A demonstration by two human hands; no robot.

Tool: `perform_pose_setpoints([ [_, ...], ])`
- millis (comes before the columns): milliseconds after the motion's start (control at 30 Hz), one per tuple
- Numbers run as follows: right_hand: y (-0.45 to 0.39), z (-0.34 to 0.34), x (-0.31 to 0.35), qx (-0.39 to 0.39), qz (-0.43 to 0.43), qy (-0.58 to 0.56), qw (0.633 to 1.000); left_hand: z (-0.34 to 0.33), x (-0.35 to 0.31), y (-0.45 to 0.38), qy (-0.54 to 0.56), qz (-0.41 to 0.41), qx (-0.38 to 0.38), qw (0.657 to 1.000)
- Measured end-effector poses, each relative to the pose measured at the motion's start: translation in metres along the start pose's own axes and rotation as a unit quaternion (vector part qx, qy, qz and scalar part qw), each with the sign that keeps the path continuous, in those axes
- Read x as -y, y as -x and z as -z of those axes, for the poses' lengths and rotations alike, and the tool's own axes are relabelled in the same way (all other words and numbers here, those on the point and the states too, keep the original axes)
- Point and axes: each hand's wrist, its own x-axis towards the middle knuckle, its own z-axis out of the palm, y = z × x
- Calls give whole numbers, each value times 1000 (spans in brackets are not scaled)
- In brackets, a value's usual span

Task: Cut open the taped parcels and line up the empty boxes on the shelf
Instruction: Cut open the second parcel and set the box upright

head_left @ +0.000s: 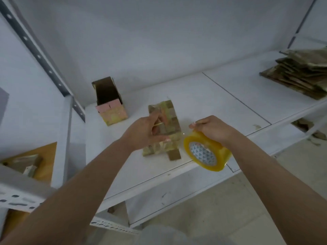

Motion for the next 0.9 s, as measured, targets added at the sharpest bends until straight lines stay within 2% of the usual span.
perform_pose_setpoints([
  [100, -1, 0, 5, 0, 11, 17, 1000, -3, 5, 19, -13, 88, -216, 972],
  [133, -2, 0, 5, 0, 11, 21, 1000, -6, 10, 26, -18, 142, -258, 955],
  [167, -2, 0, 5, 1, 12, 26, 1000, -10, 16, 33, -29, 200, -264, 943],
  [200, -2, 0, 5, 1, 11, 29, 1000, -17, 26, 41, -46, 257, -237, 936],
  [267, -1, 0, 3, 3, 12, 30, 999, -34, 42, 56, -69, 345, -135, 926],
  [333, 0, 2, 1, 3, 13, 27, 1000, -48, 52, 67, -89, 391, -17, 916],
  [367, 2, 2, 0, 4, 15, 27, 1000, -50, 53, 68, -93, 397, 10, 913],
  [400, 3, 3, -1, 5, 17, 28, 999, -48, 51, 66, -84, 391, -3, 916],
  [467, 5, 7, -2, 3, 24, 34, 999, -33, 31, 53, -19, 349, -125, 929],
  [500, 7, 8, -2, 3, 29, 42, 999, -24, 15, 43, 24, 300, -197, 933],
  [533, 8, 9, -1, 2, 35, 53, 998, -18, -2, 31, 70, 245, -234, 938],
  [567, 10, 11, 1, 0, 43, 62, 997, -12, -21, 19, 110, 195, -233, 946],
  [600, 12, 12, 2, -2, 51, 67, 996, -10, -38, 8, 139, 161, -201, 956],
  [667, 17, 17, 6, -4, 62, 66, 996, -11, -67, -10, 146, 142, -91, 975],
  [733, 22, 21, 8, 4, 74, 62, 995, -17, -83, -21, 127, 142, -19, 981],
  [800, 26, 24, 8, 15, 82, 52, 995, -24, -86, -29, 131, 152, -6, 980],
  [900, 27, 27, 6, 29, 83, 27, 996, -32, -86, -35, 194, 117, -53, 973],
])
